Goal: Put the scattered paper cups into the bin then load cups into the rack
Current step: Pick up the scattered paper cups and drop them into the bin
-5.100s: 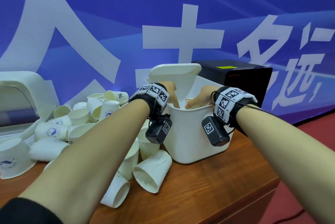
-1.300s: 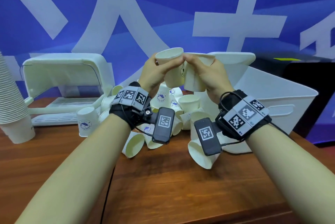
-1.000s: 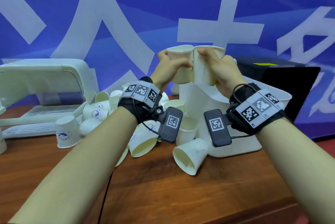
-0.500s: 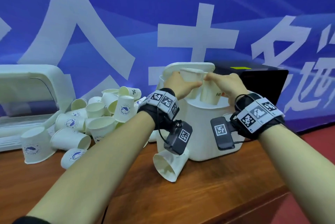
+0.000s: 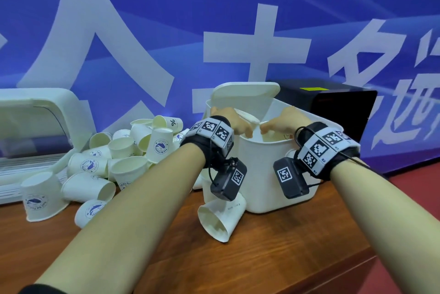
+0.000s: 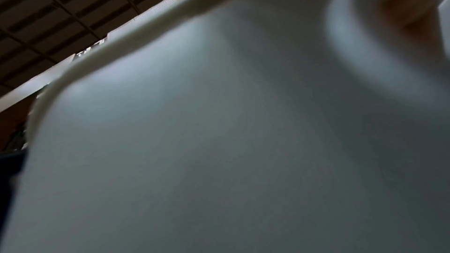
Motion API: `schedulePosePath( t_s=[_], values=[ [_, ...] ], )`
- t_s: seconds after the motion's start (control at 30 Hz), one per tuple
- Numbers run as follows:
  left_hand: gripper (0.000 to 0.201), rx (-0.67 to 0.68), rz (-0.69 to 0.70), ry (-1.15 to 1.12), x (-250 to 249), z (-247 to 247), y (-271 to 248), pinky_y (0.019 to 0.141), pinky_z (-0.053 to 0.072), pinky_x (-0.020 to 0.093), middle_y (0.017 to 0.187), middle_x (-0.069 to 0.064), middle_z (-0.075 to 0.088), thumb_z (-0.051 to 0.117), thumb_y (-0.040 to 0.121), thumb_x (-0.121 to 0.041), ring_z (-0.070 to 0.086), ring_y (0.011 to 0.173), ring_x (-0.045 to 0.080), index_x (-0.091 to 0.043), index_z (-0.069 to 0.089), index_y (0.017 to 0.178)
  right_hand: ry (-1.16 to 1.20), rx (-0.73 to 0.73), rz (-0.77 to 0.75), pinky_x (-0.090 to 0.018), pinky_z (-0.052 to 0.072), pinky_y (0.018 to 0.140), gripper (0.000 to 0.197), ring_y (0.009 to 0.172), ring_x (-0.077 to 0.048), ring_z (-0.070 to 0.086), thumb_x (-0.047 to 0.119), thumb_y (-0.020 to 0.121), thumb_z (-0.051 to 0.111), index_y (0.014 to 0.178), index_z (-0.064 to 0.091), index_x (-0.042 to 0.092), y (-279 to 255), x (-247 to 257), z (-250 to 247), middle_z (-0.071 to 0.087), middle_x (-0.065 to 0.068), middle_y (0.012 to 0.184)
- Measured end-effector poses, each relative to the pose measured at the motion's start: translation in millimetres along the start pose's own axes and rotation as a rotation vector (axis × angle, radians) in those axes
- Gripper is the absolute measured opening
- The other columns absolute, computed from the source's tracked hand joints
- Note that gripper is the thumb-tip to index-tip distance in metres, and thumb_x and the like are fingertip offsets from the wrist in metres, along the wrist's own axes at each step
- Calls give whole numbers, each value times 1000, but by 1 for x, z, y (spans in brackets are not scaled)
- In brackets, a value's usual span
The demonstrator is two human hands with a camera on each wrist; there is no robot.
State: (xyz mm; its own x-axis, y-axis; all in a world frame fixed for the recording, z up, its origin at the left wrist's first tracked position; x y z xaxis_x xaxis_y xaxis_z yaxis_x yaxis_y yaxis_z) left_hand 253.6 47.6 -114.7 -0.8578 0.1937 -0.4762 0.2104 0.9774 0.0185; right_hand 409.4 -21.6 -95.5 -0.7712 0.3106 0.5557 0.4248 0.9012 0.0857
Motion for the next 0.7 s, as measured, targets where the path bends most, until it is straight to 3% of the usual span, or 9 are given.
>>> schedulePosePath(
  t_s=[0.07,0.13,0.23,0.37,0.5,0.6,0.7],
  values=[
    [68,17,-7,20,-2,2,-1,85,40,33,134,9,37,75,69,-46,37,100,20,-20,51,126,-51,36,3,-24,33,51,33,87,-20,50,25,77,75,101,59,9,-3,2,3,52,-5,98],
    [68,34,-18,35,-2,2,-1,82,38,33,134,9,37,75,69,-46,36,97,20,-20,51,127,-72,70,-1,-25,38,64,26,89,-20,49,24,79,73,95,57,12,-4,4,7,52,-5,100],
    [63,35,-14,31,-4,3,0,90,40,34,131,10,37,74,72,-43,38,110,22,-17,51,125,-71,82,-13,-28,35,74,23,91,-20,48,25,82,71,94,56,15,-7,7,8,52,-5,101],
    [62,16,5,43,-4,0,1,102,34,36,119,7,45,71,77,-42,34,126,23,-15,49,128,-81,84,-32,-27,34,76,31,92,-19,46,28,84,70,109,58,14,-9,12,10,50,-5,101],
    [66,-25,-4,54,-3,-7,-1,105,40,37,130,10,45,73,78,-41,37,129,25,-11,48,131,-110,78,-14,-29,36,75,34,90,-21,49,36,84,70,105,57,13,-6,13,14,53,-6,100],
    [68,-13,-8,52,-1,-7,-3,104,41,39,131,11,45,75,75,-41,40,128,25,-11,48,130,-119,74,-14,-30,38,76,43,90,-22,51,37,83,70,113,60,9,-5,15,16,55,-7,100],
    [86,-25,8,-20,0,-7,-3,102,43,39,139,12,39,80,67,-45,38,130,27,-14,41,137,-121,64,-36,-30,41,77,35,93,-24,53,33,85,68,110,58,10,-6,18,15,56,-8,103]
  ],
)
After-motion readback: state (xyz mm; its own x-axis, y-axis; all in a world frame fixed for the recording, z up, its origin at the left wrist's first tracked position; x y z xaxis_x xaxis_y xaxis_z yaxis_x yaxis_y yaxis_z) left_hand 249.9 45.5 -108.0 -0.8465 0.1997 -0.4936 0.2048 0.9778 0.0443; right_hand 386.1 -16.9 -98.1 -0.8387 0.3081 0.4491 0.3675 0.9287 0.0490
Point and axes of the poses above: each hand's wrist, its own y-axis towards the middle knuckle, its own z-axis out of the palm, x = y × z, the point moved 10 cm from there along y, towards the middle knuckle
